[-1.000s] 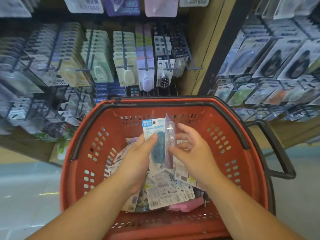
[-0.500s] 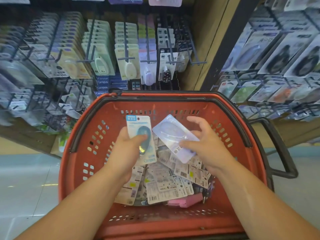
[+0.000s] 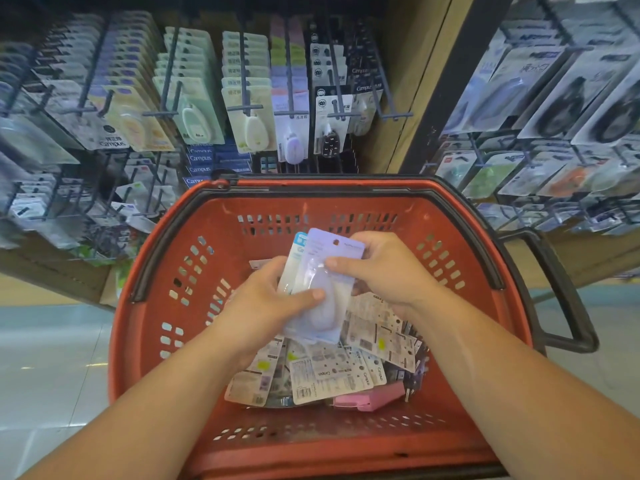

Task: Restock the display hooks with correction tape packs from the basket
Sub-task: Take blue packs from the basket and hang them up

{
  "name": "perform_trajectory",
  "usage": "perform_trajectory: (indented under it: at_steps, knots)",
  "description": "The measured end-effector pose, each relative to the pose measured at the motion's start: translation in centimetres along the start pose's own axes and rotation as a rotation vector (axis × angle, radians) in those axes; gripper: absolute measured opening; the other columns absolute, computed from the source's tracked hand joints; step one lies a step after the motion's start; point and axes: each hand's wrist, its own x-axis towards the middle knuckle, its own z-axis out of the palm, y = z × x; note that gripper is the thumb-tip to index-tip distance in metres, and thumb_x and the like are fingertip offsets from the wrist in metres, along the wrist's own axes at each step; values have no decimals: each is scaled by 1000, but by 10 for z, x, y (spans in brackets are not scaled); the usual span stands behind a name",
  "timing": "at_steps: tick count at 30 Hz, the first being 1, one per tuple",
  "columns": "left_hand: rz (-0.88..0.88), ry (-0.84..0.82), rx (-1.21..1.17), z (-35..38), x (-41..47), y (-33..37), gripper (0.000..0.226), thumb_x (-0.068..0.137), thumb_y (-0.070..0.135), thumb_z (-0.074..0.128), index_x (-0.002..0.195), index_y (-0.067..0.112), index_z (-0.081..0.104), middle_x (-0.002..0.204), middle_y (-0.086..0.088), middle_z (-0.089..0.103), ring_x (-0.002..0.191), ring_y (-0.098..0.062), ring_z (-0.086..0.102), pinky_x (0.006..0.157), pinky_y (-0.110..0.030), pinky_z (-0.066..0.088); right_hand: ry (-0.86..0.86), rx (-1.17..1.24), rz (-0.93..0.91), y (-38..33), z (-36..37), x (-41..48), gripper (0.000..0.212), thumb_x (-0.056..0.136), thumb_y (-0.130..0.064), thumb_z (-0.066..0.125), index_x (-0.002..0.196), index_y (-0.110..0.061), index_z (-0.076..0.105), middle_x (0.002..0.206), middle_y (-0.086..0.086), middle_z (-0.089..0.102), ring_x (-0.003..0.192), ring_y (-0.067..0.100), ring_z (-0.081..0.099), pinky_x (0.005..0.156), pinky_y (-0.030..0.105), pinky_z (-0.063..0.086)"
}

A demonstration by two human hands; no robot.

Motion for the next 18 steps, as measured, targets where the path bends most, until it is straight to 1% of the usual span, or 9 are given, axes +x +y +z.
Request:
perform_trajectory:
  at_steps: [2, 4, 6, 7, 10, 13, 15, 17, 18]
  knots:
    - [-4, 121, 21, -3, 6, -4, 33, 88, 14, 83, 116, 25, 70, 107, -1, 81, 103, -29, 77, 88, -52, 62, 77, 3, 20, 0, 1, 12, 25, 92, -21, 76, 96, 2, 68, 89, 16, 76, 69, 18, 67, 54, 26, 55]
    - [-28, 276, 5, -10, 11, -6, 29, 90, 12, 81, 113, 25, 70, 104, 1, 81, 100, -27, 77, 91, -53, 61, 157, -55, 74, 12, -8, 26, 26, 98, -32, 68, 103, -7, 70, 95, 8, 76, 84, 20, 70, 70, 29, 60]
    - [-46, 384, -25, -16, 15, -9, 27, 90, 12, 80, 110, 25, 68, 105, -1, 79, 98, -26, 77, 87, -48, 62, 153, -345, 181, 38, -23, 44, 30, 100, -34, 64, 120, -12, 69, 118, 5, 71, 109, 23, 68, 95, 39, 58]
    - [-51, 416, -37, -19, 16, -10, 26, 91, 12, 80, 109, 25, 66, 106, -2, 78, 98, -25, 76, 81, -42, 61, 73, -560, 269, 52, -28, 49, 37, 100, -35, 64, 128, -11, 66, 127, 7, 67, 116, 25, 65, 101, 40, 54]
    - [-59, 444, -66, -23, 19, -12, 26, 93, 9, 77, 108, 26, 63, 107, -1, 75, 91, -17, 73, 69, -31, 54, -140, -1002, 458, 87, -30, 54, 53, 96, -42, 68, 132, -4, 62, 132, 13, 64, 116, 27, 64, 91, 32, 53]
    - [-68, 428, -59, -21, 20, -14, 26, 93, 9, 77, 109, 25, 63, 107, 1, 75, 91, -15, 71, 70, -30, 52, -98, -1099, 413, 108, -29, 54, 52, 91, -36, 73, 131, -6, 60, 129, 11, 66, 114, 28, 64, 84, 31, 52]
    - [-86, 417, -53, -19, 21, -16, 28, 92, 9, 77, 112, 23, 64, 107, 0, 75, 94, -17, 72, 72, -31, 52, -152, -1172, 415, 113, -28, 54, 50, 90, -38, 73, 128, -7, 61, 125, 9, 66, 109, 26, 64, 76, 28, 46]
    - [-106, 407, -43, -17, 22, -17, 28, 92, 10, 77, 113, 22, 65, 108, 0, 75, 96, -18, 72, 71, -32, 51, -243, -1190, 437, 107, -28, 54, 43, 93, -43, 70, 115, -7, 68, 117, 9, 67, 96, 23, 60, 73, 28, 43]
    - [-114, 396, -39, -16, 22, -18, 27, 92, 10, 77, 114, 22, 65, 108, 0, 76, 95, -19, 72, 70, -32, 51, -244, -1156, 419, 101, -28, 53, 33, 94, -43, 69, 102, -11, 69, 105, 7, 67, 89, 22, 57, 71, 29, 43]
